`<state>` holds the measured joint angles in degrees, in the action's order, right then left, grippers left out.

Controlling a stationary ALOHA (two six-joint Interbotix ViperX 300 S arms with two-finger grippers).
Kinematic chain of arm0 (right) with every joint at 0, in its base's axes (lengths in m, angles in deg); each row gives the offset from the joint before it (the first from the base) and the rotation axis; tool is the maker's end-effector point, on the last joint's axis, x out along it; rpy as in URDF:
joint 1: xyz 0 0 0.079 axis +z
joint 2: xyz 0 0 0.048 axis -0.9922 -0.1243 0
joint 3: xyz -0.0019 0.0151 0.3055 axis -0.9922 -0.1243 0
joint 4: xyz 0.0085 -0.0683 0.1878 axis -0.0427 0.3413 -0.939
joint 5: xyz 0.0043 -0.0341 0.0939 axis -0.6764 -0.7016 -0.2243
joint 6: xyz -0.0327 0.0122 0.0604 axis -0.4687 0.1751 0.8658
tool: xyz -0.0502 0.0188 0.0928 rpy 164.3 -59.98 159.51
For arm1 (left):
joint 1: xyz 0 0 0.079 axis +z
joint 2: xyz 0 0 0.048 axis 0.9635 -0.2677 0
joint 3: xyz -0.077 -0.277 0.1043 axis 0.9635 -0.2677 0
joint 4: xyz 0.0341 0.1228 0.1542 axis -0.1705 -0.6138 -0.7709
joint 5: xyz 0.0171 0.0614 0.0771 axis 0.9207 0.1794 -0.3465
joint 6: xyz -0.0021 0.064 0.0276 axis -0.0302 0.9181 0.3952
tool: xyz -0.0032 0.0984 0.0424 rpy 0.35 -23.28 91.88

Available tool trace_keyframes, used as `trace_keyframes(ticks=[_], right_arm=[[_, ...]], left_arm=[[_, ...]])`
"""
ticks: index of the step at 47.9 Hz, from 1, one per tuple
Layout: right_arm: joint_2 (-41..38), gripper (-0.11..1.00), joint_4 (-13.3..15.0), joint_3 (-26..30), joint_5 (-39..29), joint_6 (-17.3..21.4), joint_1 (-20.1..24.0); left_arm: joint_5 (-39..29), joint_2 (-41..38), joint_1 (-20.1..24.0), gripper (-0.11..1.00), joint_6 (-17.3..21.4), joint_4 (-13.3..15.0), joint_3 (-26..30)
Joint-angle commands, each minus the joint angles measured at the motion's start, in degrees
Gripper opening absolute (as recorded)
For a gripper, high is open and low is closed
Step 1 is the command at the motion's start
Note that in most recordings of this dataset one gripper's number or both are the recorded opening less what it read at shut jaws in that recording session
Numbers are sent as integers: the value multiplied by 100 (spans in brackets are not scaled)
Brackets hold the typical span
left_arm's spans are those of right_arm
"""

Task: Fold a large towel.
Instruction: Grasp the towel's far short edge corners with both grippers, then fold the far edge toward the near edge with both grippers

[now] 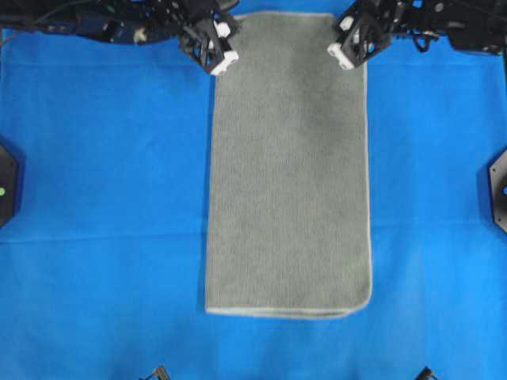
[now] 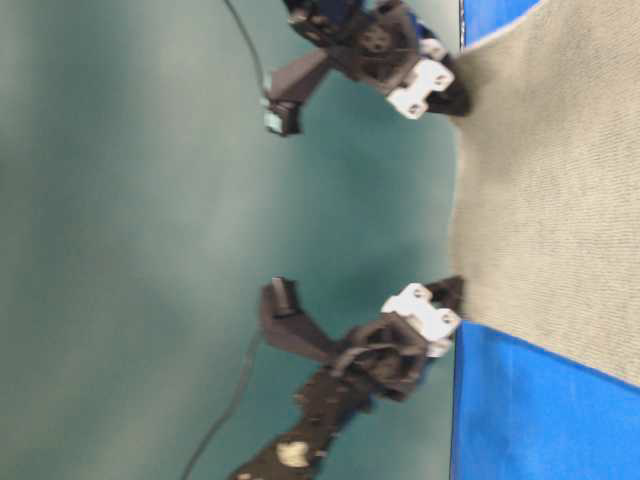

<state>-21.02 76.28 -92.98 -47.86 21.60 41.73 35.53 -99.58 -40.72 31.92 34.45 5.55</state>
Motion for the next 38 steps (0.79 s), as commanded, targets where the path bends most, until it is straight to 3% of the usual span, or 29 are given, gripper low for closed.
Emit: trace_keyframes(ticks=[1,13,20,28,38], right_arm=[[439,4,18,35,-18,-9,-44],[686,4,18,-53,-18,35,-26],[949,4,-9,-272,-18,88,167],[1714,4,-114,-765,-202,141,844],[2610,4,-360,-1318,-721,422,2021]], left_arm=[[-18,431,114,3,44,-9,202],[-97,589,105,3,44,0,167],[-237,940,-123,3,44,0,-88],[-237,1573,-650,3,35,9,-765],[-202,2127,-1538,3,-185,26,-1635]])
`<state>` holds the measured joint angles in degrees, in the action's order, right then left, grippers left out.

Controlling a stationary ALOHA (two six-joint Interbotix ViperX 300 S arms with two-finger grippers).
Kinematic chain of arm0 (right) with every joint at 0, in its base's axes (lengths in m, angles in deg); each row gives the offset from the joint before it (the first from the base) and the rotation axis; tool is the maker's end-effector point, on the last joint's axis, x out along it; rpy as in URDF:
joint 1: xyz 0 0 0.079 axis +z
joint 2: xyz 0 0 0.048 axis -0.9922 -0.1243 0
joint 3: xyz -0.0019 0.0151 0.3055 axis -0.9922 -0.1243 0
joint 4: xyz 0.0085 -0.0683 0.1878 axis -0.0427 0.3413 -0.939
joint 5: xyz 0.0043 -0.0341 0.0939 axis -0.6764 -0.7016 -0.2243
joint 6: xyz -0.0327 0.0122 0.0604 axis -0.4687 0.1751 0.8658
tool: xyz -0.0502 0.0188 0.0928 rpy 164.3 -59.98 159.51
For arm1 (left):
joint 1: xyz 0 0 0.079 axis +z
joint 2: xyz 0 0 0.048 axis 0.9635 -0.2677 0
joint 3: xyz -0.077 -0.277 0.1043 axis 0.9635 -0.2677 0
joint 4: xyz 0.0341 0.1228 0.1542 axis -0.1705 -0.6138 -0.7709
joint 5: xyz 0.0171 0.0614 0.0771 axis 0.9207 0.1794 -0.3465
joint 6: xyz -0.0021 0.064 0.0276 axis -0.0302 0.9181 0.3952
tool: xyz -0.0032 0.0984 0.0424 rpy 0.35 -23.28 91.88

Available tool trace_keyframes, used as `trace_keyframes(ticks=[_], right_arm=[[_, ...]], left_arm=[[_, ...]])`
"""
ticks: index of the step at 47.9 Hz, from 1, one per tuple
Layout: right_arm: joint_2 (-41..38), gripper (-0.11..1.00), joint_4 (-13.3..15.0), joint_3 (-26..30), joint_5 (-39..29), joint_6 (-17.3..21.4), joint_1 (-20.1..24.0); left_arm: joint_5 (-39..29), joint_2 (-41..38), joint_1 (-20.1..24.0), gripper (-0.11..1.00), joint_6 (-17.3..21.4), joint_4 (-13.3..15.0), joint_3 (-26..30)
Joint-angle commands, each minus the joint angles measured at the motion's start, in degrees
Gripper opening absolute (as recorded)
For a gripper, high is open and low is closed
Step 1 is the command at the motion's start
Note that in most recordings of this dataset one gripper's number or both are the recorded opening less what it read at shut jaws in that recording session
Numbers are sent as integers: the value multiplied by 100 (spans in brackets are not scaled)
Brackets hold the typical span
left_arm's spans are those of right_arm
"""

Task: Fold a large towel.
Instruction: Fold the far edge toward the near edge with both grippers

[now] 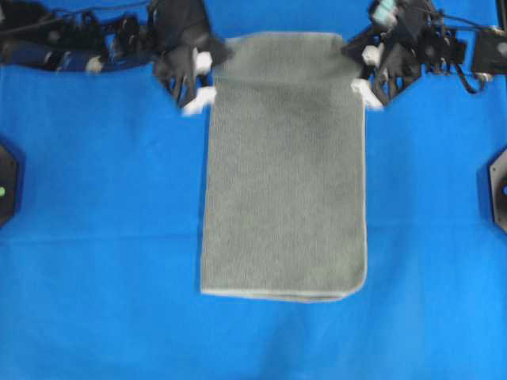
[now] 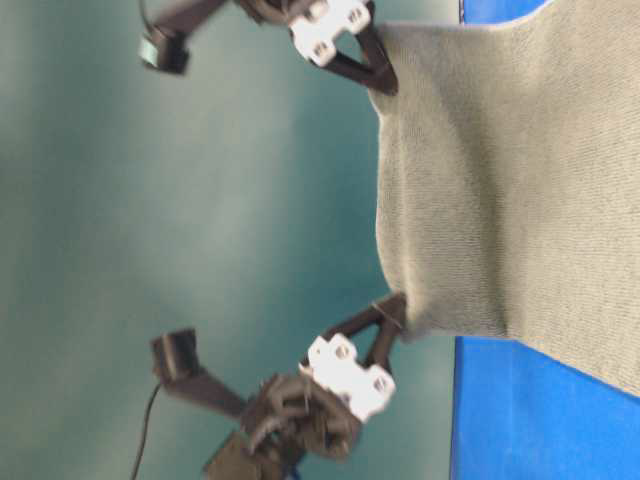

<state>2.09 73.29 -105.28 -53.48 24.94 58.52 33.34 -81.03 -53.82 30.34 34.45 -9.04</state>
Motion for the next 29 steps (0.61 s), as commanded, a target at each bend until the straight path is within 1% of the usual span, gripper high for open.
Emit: trace_keyframes(ticks=[1,2,8,10,16,23,26,29], right_arm=[[360,4,-88,-132,-193,141,466],[431,4,-114,-193,-264,237,650],[527,4,-237,-334,-501,677,1433],[510,4,-255,-343,-598,844,1723],[369,4,-255,-290,-835,1389,2610],[0,4,-255,-158,-976,1907,3305],[-237,4,-255,-53,-993,2101,3542],[-457,4,-255,62,-984,2188,3709]], left_arm=[[26,308,-325,3,-35,26,-255],[18,334,-422,3,-53,35,-308],[18,431,-1055,3,-246,79,-554],[18,466,-1318,3,-413,79,-624],[-18,492,-1898,3,-958,79,-729],[-18,431,-2549,3,-1635,79,-712],[-18,378,-2777,3,-1819,79,-677],[-18,281,-2997,3,-1986,79,-624]])
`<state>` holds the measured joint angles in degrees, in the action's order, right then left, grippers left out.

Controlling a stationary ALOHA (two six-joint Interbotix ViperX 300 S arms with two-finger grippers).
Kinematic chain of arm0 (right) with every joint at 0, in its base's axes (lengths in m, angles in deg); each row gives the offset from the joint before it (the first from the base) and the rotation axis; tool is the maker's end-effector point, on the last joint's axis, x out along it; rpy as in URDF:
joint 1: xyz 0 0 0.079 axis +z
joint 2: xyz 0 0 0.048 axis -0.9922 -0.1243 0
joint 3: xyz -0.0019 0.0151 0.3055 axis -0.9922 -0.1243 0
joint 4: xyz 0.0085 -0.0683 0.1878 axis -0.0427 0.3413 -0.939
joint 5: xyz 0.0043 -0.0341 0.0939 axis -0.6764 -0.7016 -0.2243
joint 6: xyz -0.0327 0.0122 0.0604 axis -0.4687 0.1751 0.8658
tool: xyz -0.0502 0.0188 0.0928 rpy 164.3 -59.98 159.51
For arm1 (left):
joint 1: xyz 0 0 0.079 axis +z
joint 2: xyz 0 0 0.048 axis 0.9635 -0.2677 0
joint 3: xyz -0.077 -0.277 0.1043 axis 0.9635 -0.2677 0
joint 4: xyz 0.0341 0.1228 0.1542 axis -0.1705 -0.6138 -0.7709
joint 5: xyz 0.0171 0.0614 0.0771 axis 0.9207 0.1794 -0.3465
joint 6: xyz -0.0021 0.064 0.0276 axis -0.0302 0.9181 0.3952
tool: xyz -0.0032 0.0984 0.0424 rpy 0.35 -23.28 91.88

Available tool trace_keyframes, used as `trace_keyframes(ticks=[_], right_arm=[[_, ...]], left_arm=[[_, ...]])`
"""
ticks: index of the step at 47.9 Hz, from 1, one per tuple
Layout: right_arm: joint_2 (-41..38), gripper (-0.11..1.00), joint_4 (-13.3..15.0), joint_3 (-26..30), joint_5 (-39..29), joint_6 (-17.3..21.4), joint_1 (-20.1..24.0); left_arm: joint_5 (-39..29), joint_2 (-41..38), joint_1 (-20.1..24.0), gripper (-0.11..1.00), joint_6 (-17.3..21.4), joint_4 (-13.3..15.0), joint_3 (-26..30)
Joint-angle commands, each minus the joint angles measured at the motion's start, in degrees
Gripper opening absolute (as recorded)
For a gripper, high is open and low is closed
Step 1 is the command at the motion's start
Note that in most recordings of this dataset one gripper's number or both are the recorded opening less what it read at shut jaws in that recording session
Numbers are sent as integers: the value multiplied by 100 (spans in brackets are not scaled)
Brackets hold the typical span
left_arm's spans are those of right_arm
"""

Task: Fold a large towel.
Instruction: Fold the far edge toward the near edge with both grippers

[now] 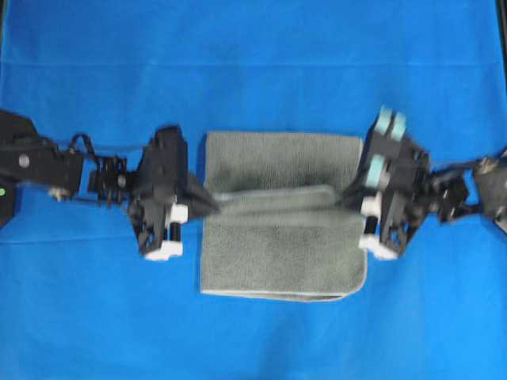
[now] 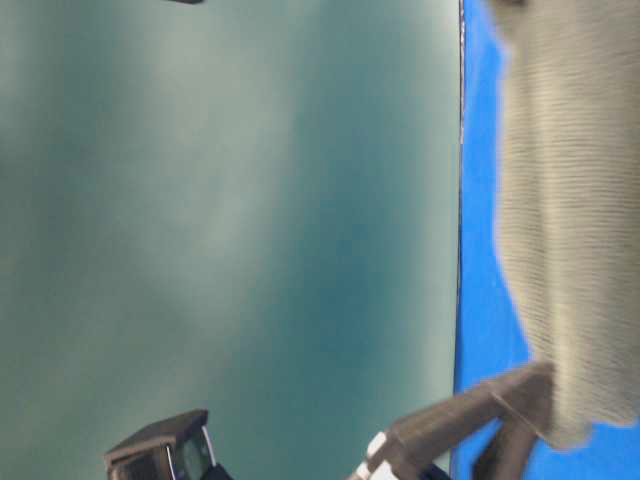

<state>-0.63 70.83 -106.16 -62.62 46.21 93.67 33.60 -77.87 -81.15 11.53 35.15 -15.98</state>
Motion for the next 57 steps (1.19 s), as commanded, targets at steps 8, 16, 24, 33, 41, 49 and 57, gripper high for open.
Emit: trace_keyframes(ticks=[8,16,24,33,41,49,57], right_arm=[[-791,4,-9,431,-62,132,475],[-1002,4,-44,475,0,158,580],[-949,4,-79,404,264,202,677],[-861,4,-123,281,466,229,721],[-835,28,-176,360,413,211,932],[-527,67,-167,536,-35,202,1266],[53,61,-88,809,-800,167,1600]], left_arm=[[97,-545,-563,3,-185,9,202],[378,-993,-782,3,-185,9,439],[422,-1011,-923,3,-193,9,510],[404,-993,-958,4,-193,9,606],[316,-809,-1055,35,-185,9,633],[-44,-352,-1134,70,-185,9,589],[-501,272,-1151,68,-167,0,580]])
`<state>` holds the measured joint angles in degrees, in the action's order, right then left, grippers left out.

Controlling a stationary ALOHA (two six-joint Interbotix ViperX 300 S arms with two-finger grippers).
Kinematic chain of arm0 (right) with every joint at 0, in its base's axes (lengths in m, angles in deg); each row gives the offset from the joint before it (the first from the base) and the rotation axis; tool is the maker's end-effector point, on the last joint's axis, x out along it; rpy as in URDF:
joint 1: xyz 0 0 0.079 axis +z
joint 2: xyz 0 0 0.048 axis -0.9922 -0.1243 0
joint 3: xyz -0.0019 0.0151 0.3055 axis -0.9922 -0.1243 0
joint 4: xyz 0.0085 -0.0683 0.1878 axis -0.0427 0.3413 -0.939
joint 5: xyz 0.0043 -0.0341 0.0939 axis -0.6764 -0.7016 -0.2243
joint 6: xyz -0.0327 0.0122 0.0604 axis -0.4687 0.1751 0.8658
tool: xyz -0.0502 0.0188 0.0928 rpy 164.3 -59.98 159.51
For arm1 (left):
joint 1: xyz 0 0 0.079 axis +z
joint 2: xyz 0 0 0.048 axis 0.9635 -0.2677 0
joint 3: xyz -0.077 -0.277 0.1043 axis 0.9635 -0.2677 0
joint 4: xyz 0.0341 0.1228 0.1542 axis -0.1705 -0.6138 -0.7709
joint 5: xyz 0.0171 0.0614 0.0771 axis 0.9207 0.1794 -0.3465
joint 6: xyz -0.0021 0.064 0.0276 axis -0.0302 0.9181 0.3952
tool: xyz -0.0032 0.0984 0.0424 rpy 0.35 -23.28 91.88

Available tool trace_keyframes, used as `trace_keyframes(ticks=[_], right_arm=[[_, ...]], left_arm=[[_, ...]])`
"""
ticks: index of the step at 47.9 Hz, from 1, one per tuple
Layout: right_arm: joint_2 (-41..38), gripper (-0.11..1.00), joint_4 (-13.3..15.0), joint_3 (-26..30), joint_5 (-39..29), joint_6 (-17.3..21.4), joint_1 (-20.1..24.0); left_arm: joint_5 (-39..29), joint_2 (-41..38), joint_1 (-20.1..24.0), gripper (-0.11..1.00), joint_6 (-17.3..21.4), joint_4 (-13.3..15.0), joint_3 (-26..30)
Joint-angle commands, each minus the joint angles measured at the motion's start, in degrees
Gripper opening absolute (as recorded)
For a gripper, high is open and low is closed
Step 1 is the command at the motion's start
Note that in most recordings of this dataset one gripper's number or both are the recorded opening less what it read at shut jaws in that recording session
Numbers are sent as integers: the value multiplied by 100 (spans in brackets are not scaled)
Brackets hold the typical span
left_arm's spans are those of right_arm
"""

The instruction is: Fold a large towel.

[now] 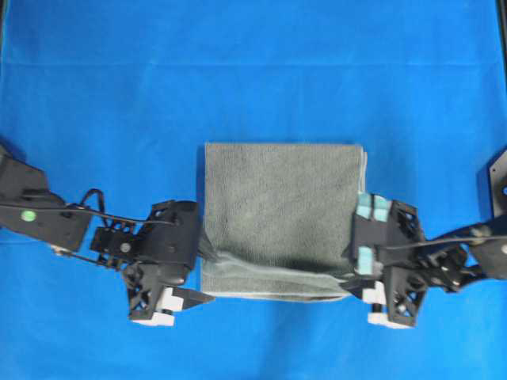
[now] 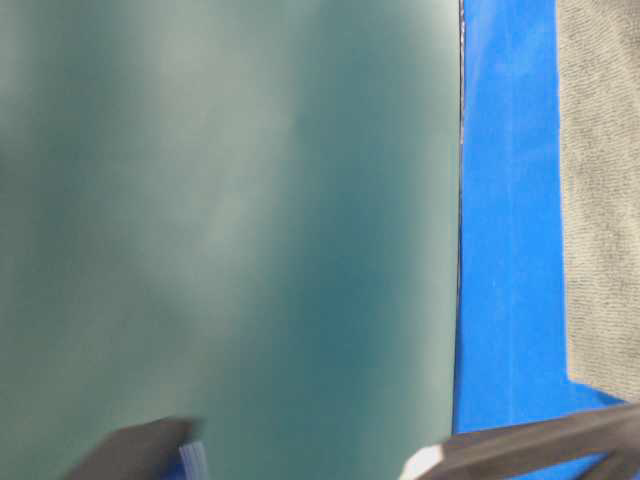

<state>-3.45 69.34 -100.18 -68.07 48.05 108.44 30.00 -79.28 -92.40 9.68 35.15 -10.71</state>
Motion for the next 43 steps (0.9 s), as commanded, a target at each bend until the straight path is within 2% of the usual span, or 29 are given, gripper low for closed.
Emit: trace_keyframes(ticks=[1,8,13,23,32,43], right_arm=[[404,61,88,237,-343,-26,158],[932,61,396,352,-905,-35,229],[1406,61,800,290,-1178,-35,229],[2487,61,1512,-62,-1644,26,229],[3472,61,1846,-431,-2039,35,229],[4526,61,2303,-1125,-2101,193,229]], left_arm=[[-176,483,-26,68,26,-9,44],[-308,976,-9,68,105,-44,-35],[-396,1424,44,68,158,-53,-132],[-457,2602,229,67,545,-53,-562],[-483,3718,606,67,615,-53,-1178],[-483,5098,949,67,747,-53,-1986]])
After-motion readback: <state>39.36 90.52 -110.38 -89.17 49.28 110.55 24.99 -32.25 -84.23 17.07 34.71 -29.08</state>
